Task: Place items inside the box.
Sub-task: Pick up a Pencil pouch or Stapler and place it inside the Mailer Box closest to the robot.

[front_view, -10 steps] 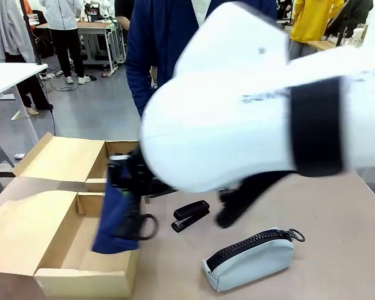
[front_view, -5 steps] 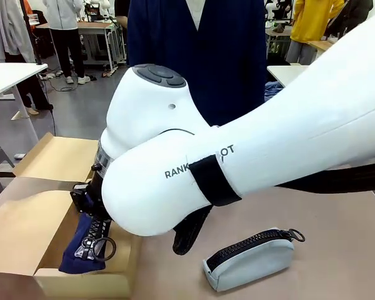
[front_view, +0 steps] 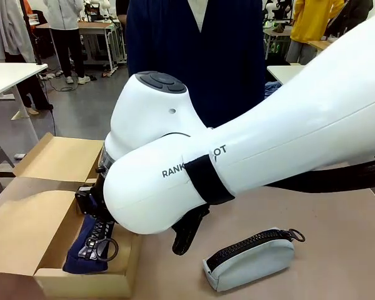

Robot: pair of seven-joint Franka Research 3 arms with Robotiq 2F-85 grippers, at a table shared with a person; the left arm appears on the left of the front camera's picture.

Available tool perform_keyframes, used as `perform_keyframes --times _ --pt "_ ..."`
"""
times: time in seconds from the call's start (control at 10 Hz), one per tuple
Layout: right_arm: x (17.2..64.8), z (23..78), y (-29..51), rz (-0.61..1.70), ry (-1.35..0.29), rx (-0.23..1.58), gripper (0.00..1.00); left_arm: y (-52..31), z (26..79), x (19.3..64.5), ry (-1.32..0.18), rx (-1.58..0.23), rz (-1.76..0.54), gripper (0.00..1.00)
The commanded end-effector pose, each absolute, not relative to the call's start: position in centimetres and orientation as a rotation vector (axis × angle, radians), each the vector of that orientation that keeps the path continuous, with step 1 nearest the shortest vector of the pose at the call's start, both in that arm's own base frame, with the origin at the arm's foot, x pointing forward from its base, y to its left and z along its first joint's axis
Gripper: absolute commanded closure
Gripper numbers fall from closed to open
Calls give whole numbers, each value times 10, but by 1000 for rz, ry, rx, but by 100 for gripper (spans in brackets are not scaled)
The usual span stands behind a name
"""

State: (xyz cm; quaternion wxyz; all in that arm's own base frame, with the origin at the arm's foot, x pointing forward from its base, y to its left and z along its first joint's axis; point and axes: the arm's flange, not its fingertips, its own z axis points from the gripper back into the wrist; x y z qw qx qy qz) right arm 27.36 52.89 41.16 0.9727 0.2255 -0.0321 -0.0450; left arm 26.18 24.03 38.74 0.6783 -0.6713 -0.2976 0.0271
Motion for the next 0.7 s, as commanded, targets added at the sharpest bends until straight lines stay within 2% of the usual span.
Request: perform_keyframes --times 0.0,0.6 --pt "280 410 540 -118 -98 470 93 239 389 261 -690 -1517 39 0" --pt "288 376 544 -111 -58 351 93 239 389 261 -690 -1517 39 0"
